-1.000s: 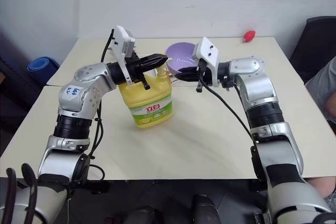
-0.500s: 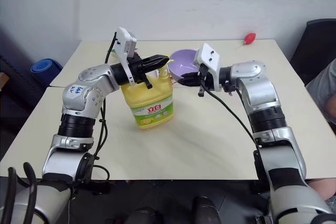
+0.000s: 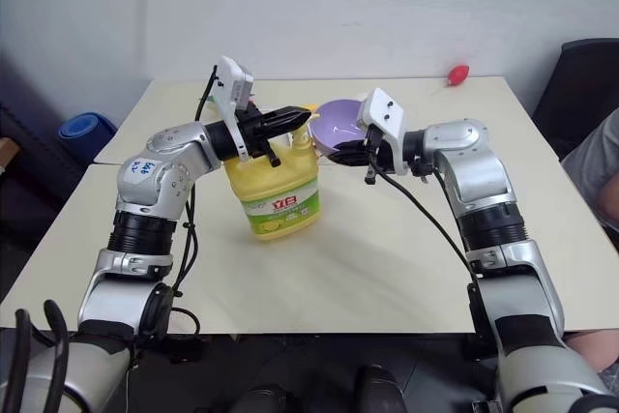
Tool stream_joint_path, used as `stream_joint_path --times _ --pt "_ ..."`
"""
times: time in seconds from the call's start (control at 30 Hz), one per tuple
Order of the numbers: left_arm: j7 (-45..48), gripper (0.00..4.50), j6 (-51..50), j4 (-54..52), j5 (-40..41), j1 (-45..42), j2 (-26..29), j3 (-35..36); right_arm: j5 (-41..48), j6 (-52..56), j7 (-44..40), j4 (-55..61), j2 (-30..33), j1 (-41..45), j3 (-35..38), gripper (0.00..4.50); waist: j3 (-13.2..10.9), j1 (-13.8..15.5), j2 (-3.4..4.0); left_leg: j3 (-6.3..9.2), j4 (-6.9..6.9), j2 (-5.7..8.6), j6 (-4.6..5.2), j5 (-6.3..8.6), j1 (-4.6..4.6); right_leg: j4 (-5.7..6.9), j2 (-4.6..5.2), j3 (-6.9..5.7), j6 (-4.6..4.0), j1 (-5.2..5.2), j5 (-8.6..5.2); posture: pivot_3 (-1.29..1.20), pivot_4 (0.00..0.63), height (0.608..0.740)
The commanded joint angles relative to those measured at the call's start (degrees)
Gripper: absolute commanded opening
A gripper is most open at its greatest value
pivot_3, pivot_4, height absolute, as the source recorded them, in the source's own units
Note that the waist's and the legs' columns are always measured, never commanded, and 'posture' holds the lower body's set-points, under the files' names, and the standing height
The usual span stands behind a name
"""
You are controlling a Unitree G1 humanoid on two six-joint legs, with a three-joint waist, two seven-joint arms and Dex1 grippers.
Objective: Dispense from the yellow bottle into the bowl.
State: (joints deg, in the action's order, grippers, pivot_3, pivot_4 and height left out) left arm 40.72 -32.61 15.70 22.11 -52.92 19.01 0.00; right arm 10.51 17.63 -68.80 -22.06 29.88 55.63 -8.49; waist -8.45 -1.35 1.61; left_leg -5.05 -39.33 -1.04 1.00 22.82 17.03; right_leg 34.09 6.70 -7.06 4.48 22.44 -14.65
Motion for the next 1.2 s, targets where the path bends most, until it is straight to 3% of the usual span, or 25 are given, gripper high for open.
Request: stream_joint_path --times 0.03,0.37,0.5,0.67,0.73,0.83,0.93,1.2 --pt "-0.64 0.02 -9.32 10.49 -5.88 8.20 0.18 -8.02 0.55 -0.27 0.42 2.79 0.49 0.74 1.06 0.00 0.04 -0.01 0.01 0.00 0.00 0.00 0.00 0.00 0.00 0.00 0.00 0.00 0.00 0.00 0.00 0.00 0.150 0.740" --pt "-0.78 0.02 -8.67 9.82 -5.04 8.41 -0.12 -7.35 0.65 -0.20 0.73 3.12 0.30 0.60 1.05 0.00 0.29 -0.02 0.00 0.01 0.10 0.00 -0.05 0.03 -0.02 -0.10 0.00 0.00 0.00 0.00 0.00 0.00 0.150 0.740" --pt "1.56 0.02 -3.10 6.89 -1.49 7.58 -1.32 -3.16 0.53 -0.34 0.70 3.16 0.45 0.30 0.96 0.00 0.29 0.01 0.00 0.01 0.12 0.00 -0.08 0.04 -0.03 -0.13 0.02 0.00 0.00 0.01 0.00 0.00 0.150 0.740" --pt "5.21 0.02 5.24 1.67 5.95 3.98 -1.99 7.13 -0.31 -1.76 0.61 1.83 1.42 -0.48 1.06 0.00 -0.30 -0.13 0.01 0.01 0.13 0.00 -0.10 0.01 0.14 -0.13 0.03 -0.01 0.00 0.29 0.00 0.00 0.150 0.740" --pt "7.21 0.02 8.29 0.57 8.50 2.83 -1.65 10.08 -0.66 -2.57 0.81 1.38 1.85 -0.77 1.28 0.00 -0.97 -0.21 -0.67 -0.02 0.13 0.02 0.10 -0.25 0.56 0.05 0.02 0.01 -0.01 0.80 0.00 0.00 0.150 0.740" --pt "11.66 0.02 6.33 -3.29 13.26 2.32 2.35 13.61 -0.26 -3.50 1.01 2.43 3.91 -2.79 2.81 0.00 -1.07 -0.26 -0.83 -0.04 0.06 0.10 0.02 -0.60 2.16 0.52 -0.08 -0.09 -0.11 2.41 0.07 0.00 0.150 0.740" --pt "16.68 0.02 2.98 -9.44 16.79 5.14 9.05 15.41 0.36 -4.88 -0.43 4.55 8.42 -8.25 4.72 0.00 -1.35 -0.36 -1.00 -0.13 0.06 0.26 0.08 -0.64 3.01 0.63 -0.35 -0.78 -0.11 3.30 0.07 0.00 0.150 0.740" --pt "21.20 0.02 -3.44 -26.80 21.52 23.84 22.79 19.34 1.53 -12.91 -0.67 6.50 15.60 -28.57 11.02 0.00 -1.95 0.04 -1.40 -0.03 -0.04 0.25 0.46 -0.61 3.26 -0.01 -0.07 -1.58 0.12 3.00 0.21 0.00 0.150 0.740"
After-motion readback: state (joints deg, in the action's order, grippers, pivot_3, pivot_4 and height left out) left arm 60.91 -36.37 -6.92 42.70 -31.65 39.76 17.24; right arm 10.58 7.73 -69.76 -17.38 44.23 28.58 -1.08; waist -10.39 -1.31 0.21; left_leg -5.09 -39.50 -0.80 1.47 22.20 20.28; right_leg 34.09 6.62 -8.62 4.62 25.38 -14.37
